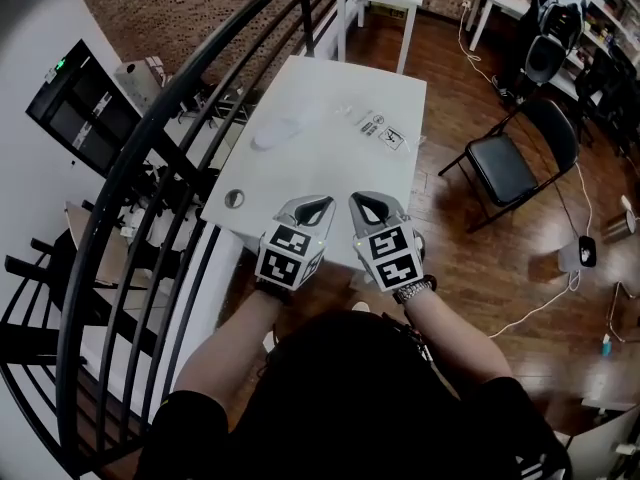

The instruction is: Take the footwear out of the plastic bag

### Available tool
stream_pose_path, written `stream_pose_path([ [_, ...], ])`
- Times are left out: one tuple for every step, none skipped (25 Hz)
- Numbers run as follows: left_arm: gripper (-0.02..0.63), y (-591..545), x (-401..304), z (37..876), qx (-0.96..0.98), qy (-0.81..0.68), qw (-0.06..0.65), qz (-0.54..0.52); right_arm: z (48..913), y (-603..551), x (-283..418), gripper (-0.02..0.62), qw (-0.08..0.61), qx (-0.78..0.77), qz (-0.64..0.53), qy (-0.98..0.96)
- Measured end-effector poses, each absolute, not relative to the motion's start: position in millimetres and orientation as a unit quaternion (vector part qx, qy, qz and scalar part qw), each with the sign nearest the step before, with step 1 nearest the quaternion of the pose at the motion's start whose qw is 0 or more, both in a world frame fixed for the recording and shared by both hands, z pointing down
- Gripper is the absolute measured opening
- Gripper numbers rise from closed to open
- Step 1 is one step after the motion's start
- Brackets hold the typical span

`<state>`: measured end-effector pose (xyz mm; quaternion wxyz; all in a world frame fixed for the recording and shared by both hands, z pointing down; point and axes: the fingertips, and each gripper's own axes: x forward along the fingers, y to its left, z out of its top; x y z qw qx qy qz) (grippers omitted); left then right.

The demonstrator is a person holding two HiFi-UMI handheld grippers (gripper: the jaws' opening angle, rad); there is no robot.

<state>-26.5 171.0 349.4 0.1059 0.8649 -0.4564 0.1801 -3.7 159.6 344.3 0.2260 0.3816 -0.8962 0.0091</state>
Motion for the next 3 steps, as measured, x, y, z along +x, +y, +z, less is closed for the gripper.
stream_pose_path([
  [0.015,172.3,-27.4,348.1,0.865,-0.456,0.105,0.179,343.0,161.0,-4.2,-0.008,0.226,0.383,0.009,-0.896],
  [0.015,173.4,-28.4,346.6,0.866,-0.455,0.105,0.179,341.7,162.3,-4.7,-0.008,0.226,0.385,0.008,-0.895],
  [0.015,174.5,-29.4,345.2,0.866,-0.455,0.104,0.178,340.4,163.4,-5.2,-0.008,0.226,0.386,0.008,-0.894],
])
